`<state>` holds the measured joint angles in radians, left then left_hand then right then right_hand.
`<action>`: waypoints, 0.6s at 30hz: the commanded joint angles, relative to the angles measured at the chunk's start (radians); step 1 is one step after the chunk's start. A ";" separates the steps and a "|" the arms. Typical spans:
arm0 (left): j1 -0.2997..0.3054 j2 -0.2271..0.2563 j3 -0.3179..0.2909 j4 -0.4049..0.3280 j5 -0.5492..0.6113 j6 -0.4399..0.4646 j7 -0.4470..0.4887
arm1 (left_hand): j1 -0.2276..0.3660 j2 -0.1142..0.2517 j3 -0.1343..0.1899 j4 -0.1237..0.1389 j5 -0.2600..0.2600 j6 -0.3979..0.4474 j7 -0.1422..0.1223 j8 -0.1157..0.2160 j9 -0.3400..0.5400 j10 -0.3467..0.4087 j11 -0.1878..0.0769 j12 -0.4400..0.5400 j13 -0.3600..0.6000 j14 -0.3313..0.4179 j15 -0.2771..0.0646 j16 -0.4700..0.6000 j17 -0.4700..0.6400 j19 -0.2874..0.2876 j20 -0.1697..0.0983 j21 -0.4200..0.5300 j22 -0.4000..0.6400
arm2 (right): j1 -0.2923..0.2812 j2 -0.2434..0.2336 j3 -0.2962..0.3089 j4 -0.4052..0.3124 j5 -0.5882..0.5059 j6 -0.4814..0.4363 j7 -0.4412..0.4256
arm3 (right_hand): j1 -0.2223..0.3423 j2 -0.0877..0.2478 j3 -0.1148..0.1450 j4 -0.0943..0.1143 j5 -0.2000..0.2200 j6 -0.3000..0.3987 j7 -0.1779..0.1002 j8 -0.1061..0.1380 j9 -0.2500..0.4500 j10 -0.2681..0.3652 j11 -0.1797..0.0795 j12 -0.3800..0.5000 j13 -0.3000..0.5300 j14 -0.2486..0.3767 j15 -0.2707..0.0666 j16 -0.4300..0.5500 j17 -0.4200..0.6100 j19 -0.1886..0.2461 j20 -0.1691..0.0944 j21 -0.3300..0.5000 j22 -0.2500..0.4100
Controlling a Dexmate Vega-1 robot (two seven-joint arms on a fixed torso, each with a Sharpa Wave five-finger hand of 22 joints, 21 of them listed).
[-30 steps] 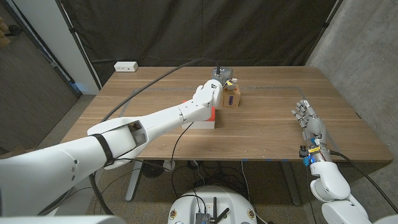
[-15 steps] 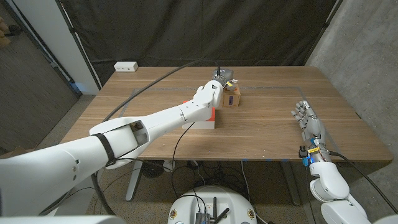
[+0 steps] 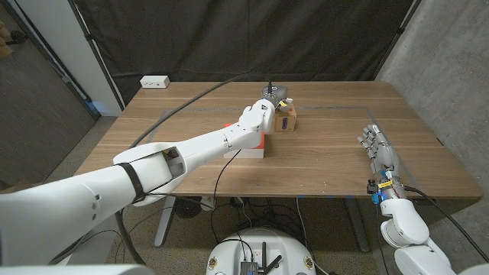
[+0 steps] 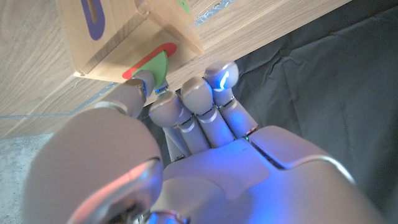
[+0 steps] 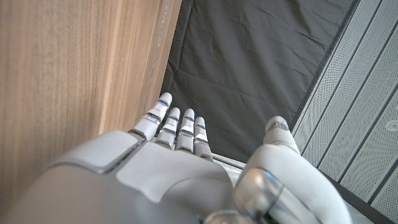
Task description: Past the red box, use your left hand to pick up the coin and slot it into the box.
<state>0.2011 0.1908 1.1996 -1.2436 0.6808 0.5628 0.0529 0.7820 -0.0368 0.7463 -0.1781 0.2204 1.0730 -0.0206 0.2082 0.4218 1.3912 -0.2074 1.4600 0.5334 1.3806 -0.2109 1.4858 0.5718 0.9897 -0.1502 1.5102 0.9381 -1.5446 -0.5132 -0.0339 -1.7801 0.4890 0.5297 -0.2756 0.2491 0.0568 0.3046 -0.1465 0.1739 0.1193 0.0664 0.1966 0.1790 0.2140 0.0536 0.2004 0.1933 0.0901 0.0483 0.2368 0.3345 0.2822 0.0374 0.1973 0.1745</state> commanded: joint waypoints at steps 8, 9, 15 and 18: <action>-0.004 0.007 0.004 0.006 -0.018 -0.016 -0.002 | -0.016 -0.025 -0.017 0.006 -0.002 -0.023 0.020 -0.015 -0.010 -0.005 -0.004 -0.004 0.004 -0.004 0.000 -0.006 -0.003 -0.005 -0.060 -0.001 -0.006 | -0.002 -0.002 0.000 -0.001 -0.006 0.005 -0.009 | 0.002 0.007 -0.004 0.002 0.002 0.016 0.000 0.001 0.006 0.011 -0.001 0.000 0.001 0.006 -0.002 0.002 0.000 0.003 0.007 0.004 0.003; -0.003 0.009 0.002 0.004 -0.019 -0.016 -0.002 | -0.019 -0.028 -0.019 0.006 -0.003 -0.031 0.023 -0.017 -0.011 -0.001 -0.004 -0.001 0.008 -0.001 0.000 -0.003 0.001 -0.004 -0.061 -0.002 -0.008 | -0.002 -0.003 0.000 -0.001 -0.009 0.005 -0.009 | 0.002 0.007 -0.004 0.002 0.002 0.016 0.000 0.001 0.006 0.011 -0.002 0.000 0.001 0.006 -0.002 0.002 0.000 0.003 0.007 0.004 0.003; -0.002 0.018 0.000 -0.006 -0.021 -0.022 -0.006 | -0.034 -0.035 -0.022 0.008 -0.003 -0.054 0.022 -0.018 -0.023 -0.004 -0.004 -0.009 0.000 -0.003 0.000 -0.007 -0.001 0.001 -0.061 -0.005 -0.010 | -0.004 -0.001 -0.001 -0.004 -0.012 0.003 -0.013 | 0.003 0.007 -0.004 0.002 0.002 0.017 0.001 0.001 0.006 0.011 -0.001 0.000 0.001 0.006 -0.004 0.002 0.000 0.003 0.007 0.004 0.003; -0.001 0.025 -0.002 -0.011 -0.023 -0.027 -0.011 | -0.036 -0.037 -0.022 0.007 -0.003 -0.060 0.020 -0.019 -0.025 -0.003 -0.004 -0.008 0.002 -0.005 0.000 -0.009 -0.002 0.004 -0.061 -0.002 -0.007 | -0.004 0.000 -0.002 -0.008 -0.014 -0.001 -0.016 | 0.003 0.007 -0.004 0.002 0.002 0.017 0.001 0.001 0.006 0.011 -0.001 0.000 0.001 0.006 -0.002 0.002 0.000 0.003 0.007 0.004 0.003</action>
<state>0.1977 0.1991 1.2031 -1.2393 0.6650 0.5468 0.0523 0.7516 -0.0671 0.7239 -0.1726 0.2204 1.0228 0.0000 0.1891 0.3940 1.3830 -0.2117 1.4522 0.5327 1.3807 -0.2109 1.4781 0.5698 0.9881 -0.1519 1.5030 0.9258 -1.5455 -0.5149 -0.0345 -1.7797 0.4836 0.5323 -0.2819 0.2490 0.0568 0.3047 -0.1465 0.1739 0.1299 0.0666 0.1966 0.1842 0.2140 0.0536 0.2004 0.1932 0.0901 0.0483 0.2368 0.3345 0.2821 0.0374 0.1973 0.1745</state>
